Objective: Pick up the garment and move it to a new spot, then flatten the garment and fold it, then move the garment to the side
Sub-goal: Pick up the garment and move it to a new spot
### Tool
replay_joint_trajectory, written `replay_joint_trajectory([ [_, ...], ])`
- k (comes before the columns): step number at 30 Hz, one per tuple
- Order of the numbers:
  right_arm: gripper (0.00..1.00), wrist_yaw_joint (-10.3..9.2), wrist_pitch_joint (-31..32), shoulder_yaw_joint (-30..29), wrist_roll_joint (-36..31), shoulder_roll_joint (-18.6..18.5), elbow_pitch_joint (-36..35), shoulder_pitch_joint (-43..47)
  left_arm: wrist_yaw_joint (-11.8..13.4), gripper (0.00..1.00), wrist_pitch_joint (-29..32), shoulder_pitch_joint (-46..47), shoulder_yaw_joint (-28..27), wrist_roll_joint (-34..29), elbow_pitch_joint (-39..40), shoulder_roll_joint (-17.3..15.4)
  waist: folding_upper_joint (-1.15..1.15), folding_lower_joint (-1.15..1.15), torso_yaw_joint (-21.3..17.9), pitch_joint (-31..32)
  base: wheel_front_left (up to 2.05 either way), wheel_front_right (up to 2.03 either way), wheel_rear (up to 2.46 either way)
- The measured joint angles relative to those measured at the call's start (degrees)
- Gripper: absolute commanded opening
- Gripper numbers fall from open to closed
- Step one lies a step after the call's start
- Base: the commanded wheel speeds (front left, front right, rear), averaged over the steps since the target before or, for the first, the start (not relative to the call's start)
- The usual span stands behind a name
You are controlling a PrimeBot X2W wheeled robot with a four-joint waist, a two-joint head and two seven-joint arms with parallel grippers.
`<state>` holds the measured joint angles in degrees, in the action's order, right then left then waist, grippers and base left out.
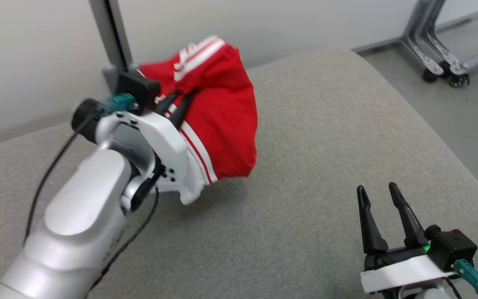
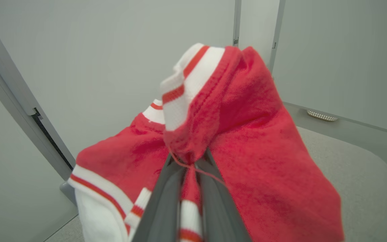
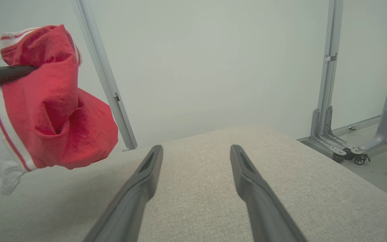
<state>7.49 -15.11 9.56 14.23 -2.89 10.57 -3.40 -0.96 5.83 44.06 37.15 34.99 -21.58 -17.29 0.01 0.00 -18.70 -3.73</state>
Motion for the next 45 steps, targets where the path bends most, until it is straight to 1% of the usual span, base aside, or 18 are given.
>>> replay_joint_trajectory([
  [2,1.0,0.0,0.0,0.27,0.38,-0.04,-0.19,-0.09,-0.41,0.0,-0.53,-0.46,1.4,-0.41,-3.6,1.96,0.0,0.0,-1.43,-1.54,0.0,0.0,0.0],
  [5,1.0,0.0,0.0,1.11,0.82,0.01,-0.46,-0.71,-0.8,0.0,-2.58,-0.47,2.35,-0.79,-10.74,3.49,0.0,0.0,-2.9,-4.34,0.0,0.0,0.0],
  [7,1.0,0.0,0.0,1.45,1.11,0.02,-0.81,-1.65,-1.65,0.0,-4.04,-0.42,2.32,-0.38,-15.91,4.83,0.0,0.0,-3.7,-6.14,0.0,0.0,0.0],
  [8,1.0,0.0,0.0,1.6,1.25,0.04,-0.87,-1.97,-2.05,0.0,-4.52,-0.34,2.3,0.49,-18.28,5.9,0.0,0.0,-4.02,-6.99,0.0,0.0,0.0],
  [10,1.0,0.0,0.01,1.8,1.25,0.01,-0.82,-2.49,-3.01,0.0,-5.54,-0.02,3.23,-0.07,-22.7,7.65,0.0,0.0,-4.47,-8.57,0.0,0.0,0.0],
  [13,1.0,0.0,0.01,1.96,1.18,0.02,-0.76,-2.85,-3.6,0.0,-7.55,1.1,3.77,0.22,-28.41,9.93,0.0,0.0,-4.43,-10.18,0.0,0.0,0.0],
  [14,1.0,0.0,0.01,1.94,1.12,0.01,-0.65,-2.96,-3.67,0.37,-8.69,1.47,3.79,0.23,-29.84,10.51,0.0,0.0,-4.11,-10.36,0.0,0.0,0.0],
  [15,1.0,0.0,0.01,2.03,1.03,0.04,-0.62,-3.14,-4.05,1.0,-9.5,1.89,4.01,0.22,-31.19,11.01,0.0,0.0,-3.71,-10.41,0.0,0.0,0.0],
  [16,1.0,0.0,0.0,1.97,0.69,0.02,-0.52,-3.33,-4.2,1.0,-12.52,2.26,3.99,0.3,-32.83,11.95,0.0,0.0,-2.71,-10.15,0.0,0.0,0.0],
  [20,1.0,0.0,0.0,1.63,0.04,0.04,-0.12,-2.86,-4.93,1.0,-17.15,2.21,4.23,1.31,-33.92,13.7,0.0,0.0,-0.28,-8.58,0.0,0.0,0.0],
  [22,1.0,0.0,0.01,1.68,-0.15,0.08,0.25,-2.25,-4.99,1.0,-19.03,1.55,4.52,1.27,-33.51,14.01,0.0,0.0,0.95,-7.28,0.0,0.0,0.0],
  [25,1.0,0.0,0.0,1.36,-0.36,0.05,0.44,-1.16,-3.27,1.0,-20.6,-1.74,3.8,0.93,-31.42,14.11,0.0,0.0,3.17,-5.05,0.0,0.0,0.0],
  [27,1.0,0.0,0.0,1.11,-0.78,0.08,0.78,-0.23,-0.92,1.0,-20.74,-4.87,2.35,-0.1,-28.48,13.58,0.0,0.0,4.9,-3.52,0.0,0.0,0.0],
  [30,1.0,0.0,0.0,0.85,-1.29,0.07,0.83,0.79,2.8,1.0,-20.86,-10.28,-2.5,-2.36,-19.8,11.15,0.0,0.0,7.78,-1.44,0.0,0.0,0.0],
  [34,1.0,0.0,0.0,0.51,-2.16,0.1,0.65,1.44,5.52,1.0,-20.91,-21.06,-10.03,-4.46,-9.34,9.76,0.0,0.0,11.73,0.91,0.0,0.0,0.0],
  [37,1.0,0.0,0.0,0.02,-2.59,0.09,0.37,2.68,7.62,1.0,-20.93,-27.69,-17.19,-6.91,-2.0,9.91,0.0,0.0,14.36,2.6,0.0,0.0,0.0],
  [41,1.0,0.0,0.0,-1.01,-3.15,0.09,-0.21,4.21,7.4,1.0,-20.94,-37.17,-23.85,-10.95,5.06,11.31,0.0,0.0,16.95,5.07,0.0,0.0,0.0],
  [45,1.0,0.0,0.01,-3.04,-4.03,0.12,-0.91,7.05,6.2,1.0,-20.92,-45.11,-28.5,-14.93,10.14,13.08,0.0,0.0,18.69,7.68,0.0,0.0,0.0],
])
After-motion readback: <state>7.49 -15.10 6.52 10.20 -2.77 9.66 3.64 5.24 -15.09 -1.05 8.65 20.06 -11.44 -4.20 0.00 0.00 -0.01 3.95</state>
